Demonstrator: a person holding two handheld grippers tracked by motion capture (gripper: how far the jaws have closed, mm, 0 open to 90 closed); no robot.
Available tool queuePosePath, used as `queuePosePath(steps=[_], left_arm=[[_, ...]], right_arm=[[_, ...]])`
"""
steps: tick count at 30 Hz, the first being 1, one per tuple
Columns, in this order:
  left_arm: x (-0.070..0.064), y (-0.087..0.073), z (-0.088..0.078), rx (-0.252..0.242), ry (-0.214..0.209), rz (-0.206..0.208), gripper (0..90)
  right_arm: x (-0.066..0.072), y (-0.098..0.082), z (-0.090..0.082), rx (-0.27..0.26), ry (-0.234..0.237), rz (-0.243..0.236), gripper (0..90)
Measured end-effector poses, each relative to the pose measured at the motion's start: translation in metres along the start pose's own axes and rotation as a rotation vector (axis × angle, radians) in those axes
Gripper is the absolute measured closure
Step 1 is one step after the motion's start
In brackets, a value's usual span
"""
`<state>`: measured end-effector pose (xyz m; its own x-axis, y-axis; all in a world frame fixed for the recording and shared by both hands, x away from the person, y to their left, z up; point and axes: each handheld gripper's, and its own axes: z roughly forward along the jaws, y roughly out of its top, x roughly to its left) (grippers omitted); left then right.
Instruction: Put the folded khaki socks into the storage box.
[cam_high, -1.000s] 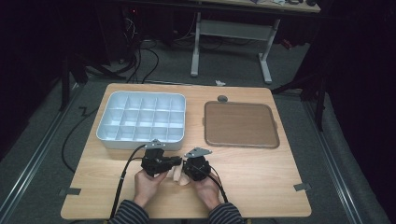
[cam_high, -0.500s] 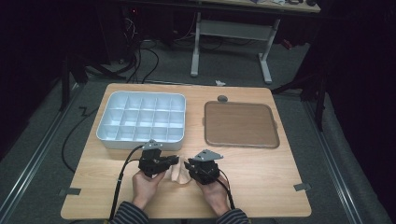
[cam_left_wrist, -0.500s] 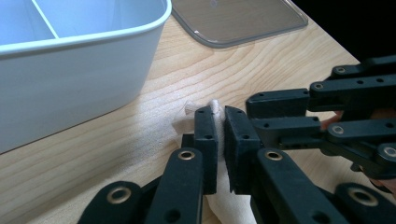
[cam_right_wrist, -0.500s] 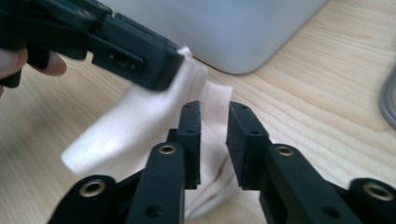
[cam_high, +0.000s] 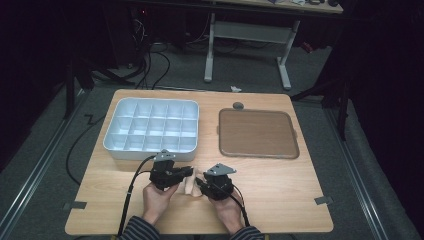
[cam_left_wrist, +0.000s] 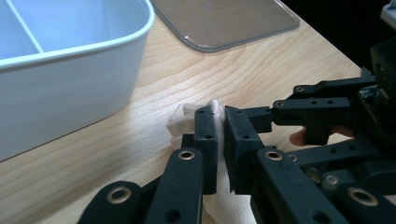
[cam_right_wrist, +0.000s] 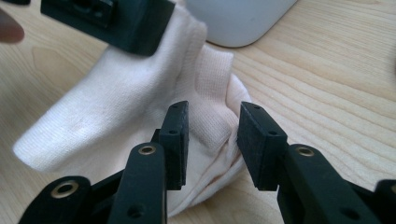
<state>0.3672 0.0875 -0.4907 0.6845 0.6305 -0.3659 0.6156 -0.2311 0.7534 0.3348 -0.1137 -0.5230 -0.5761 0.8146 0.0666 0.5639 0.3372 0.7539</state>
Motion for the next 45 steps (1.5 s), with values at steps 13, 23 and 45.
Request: queuePosePath(steps=[13,23,45], left_arm=[[-0.002,0.004,0.003,0.009,-0.016,0.015,84.7],[-0.005,0.008,0.006,0.033,-0.032,0.022,84.7],[-0.002,0.007,0.023,0.048,-0.001,0.025,84.7]], right_arm=[[0.004,-0.002,0.007,0.027,-0.013,-0.031,63.5],[0.005,0.002,0.008,0.061,0.003,-0.045,64.1],[0.002,0.002,0.008,0.039,0.065,-0.039,64.7]])
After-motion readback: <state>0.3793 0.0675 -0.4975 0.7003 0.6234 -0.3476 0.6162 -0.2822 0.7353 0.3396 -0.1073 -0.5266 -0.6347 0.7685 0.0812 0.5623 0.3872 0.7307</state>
